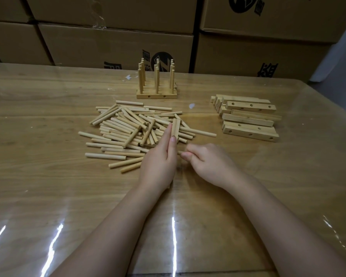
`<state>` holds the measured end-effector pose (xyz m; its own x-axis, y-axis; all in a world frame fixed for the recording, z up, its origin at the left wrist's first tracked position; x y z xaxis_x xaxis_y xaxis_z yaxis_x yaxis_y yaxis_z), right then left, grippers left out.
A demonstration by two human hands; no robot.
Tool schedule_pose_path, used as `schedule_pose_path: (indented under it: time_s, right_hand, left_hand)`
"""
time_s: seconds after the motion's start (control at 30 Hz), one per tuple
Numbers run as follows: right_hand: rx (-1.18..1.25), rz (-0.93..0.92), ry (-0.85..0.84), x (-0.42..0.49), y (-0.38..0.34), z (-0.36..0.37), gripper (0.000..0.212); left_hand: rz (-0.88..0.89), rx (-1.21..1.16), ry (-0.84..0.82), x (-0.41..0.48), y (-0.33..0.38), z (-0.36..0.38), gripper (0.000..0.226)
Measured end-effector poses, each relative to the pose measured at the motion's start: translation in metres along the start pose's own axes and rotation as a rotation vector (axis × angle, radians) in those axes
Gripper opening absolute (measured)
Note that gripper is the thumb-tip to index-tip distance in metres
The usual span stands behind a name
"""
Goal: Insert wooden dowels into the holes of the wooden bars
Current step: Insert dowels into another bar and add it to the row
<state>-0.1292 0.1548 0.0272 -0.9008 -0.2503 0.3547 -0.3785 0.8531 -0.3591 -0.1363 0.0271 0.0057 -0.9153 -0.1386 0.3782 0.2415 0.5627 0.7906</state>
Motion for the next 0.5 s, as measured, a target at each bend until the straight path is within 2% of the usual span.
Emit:
schedule_pose_path:
  time_s: [0.13,0.27,0.37,0.43,0.5]
  right_hand:
    - [-0.044,-0.049,0.089,0.000,-0.005,0.001,0.025]
    - [-0.036,-0.102,0.305,0.002,-0.009,0.002,0.028]
    - [0.176,0.031,0.549,0.002,0.004,-0.010,0.041]
    - [0.267,0.166,0.670,0.001,0.020,-0.017,0.040]
    - [0.221,0.290,0.591,0.005,0.034,-0.012,0.041]
  left_hand:
    - [-0.074,-0.131,-0.002,0.002,-0.001,-0.001,0.045]
    - [-0.132,-0.253,0.038,0.006,0.000,-0.003,0.045]
    - [-0.210,-0.351,0.071,0.008,-0.006,-0.003,0.043]
    - [-0.298,-0.442,0.109,0.011,-0.010,-0.004,0.040]
    - [-0.352,-0.495,0.130,0.011,-0.012,-0.004,0.038]
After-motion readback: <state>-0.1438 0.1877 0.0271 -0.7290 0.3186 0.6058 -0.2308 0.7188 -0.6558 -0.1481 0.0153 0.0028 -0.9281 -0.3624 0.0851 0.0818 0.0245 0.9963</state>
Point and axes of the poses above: each hand's wrist, its own x-axis towards the middle knuckle, its own z-axis out of the palm, y = z × x, the point moved 5 cm from there along x, towards the middle knuckle, and after that the axes turned 11 degrees about y, right-handed, at the moved point
